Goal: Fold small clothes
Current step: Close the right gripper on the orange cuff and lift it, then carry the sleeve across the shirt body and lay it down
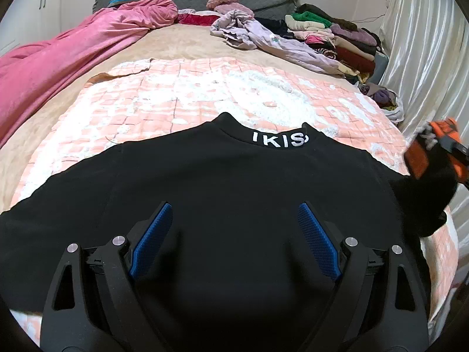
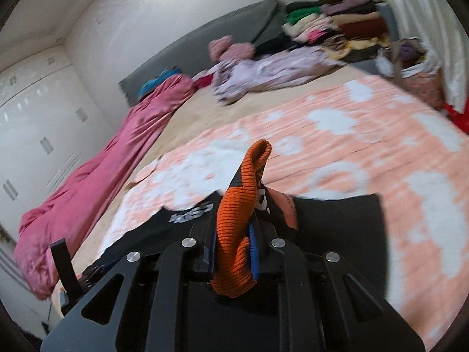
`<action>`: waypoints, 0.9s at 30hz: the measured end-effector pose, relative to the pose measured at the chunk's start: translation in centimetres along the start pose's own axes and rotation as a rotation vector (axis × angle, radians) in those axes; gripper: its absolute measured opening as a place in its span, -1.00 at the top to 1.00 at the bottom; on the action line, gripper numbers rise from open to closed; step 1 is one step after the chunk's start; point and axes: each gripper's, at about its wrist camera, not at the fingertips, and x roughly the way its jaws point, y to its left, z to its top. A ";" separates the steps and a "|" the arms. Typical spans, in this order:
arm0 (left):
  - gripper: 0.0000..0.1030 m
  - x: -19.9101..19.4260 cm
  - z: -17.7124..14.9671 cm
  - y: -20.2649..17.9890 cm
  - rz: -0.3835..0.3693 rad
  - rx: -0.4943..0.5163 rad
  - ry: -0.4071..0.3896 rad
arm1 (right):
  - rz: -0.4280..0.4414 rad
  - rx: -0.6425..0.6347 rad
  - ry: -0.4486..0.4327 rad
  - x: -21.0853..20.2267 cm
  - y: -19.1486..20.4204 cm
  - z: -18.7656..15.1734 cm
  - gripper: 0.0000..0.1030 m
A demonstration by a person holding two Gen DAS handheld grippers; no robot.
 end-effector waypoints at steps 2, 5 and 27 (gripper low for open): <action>-0.56 -0.1 0.0 0.1 -0.005 -0.002 0.003 | 0.026 -0.020 0.027 1.6 2.0 -0.1 0.69; -0.56 -0.2 -0.1 0.3 -0.014 0.000 0.013 | 0.062 -0.045 0.065 3.7 4.4 -0.4 0.69; 0.02 3.3 -1.7 -1.7 -0.227 -0.045 0.108 | -0.075 -0.081 0.092 5.5 3.0 -2.6 0.27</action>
